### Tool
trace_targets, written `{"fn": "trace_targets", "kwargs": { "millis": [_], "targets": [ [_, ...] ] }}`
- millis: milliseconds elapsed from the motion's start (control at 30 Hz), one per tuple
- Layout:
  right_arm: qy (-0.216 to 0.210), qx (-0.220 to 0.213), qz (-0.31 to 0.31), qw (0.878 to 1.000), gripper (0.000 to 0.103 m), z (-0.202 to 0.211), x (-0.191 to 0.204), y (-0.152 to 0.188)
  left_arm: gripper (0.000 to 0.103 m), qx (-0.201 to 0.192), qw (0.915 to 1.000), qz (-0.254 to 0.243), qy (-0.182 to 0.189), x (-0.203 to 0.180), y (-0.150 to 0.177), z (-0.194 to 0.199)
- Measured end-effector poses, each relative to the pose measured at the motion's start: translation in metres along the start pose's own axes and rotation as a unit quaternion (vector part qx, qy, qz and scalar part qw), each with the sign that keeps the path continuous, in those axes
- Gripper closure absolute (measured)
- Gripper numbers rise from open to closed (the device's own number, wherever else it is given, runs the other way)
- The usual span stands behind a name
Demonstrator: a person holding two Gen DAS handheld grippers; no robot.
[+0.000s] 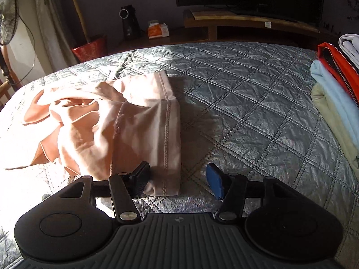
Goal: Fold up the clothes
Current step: 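Close the right gripper on the pink garment's edge and lift it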
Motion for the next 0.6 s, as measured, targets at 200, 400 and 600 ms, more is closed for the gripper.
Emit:
{"fn": "trace_targets", "kwargs": {
  "millis": [200,400,600],
  "targets": [
    [-0.028,-0.015,0.013,0.999,0.096,0.016,0.007,0.001,0.01,0.025,0.9995,0.018,0.007,0.009,-0.002,-0.013],
    [-0.03,-0.07,0.027,0.997,0.096,0.079,-0.004,0.004,0.01,0.029,0.9993,0.024,-0.007,0.008,-0.001,-0.019],
    [0.169,-0.085,0.049,0.981,0.095,0.091,-0.029,-0.002,0.01,0.029,0.9989,0.036,0.001,0.011,-0.003,-0.018]
  ]
}}
Point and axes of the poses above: each gripper's, at about its wrist camera, not at the fingertips, and z roughly against the way its jaws point, x to its left, y to its underside, the point moved 2 cm from there along -z, roughly the way its jaws point, and after that the axes turned 14 degrees about x, right-handed, at the moved point
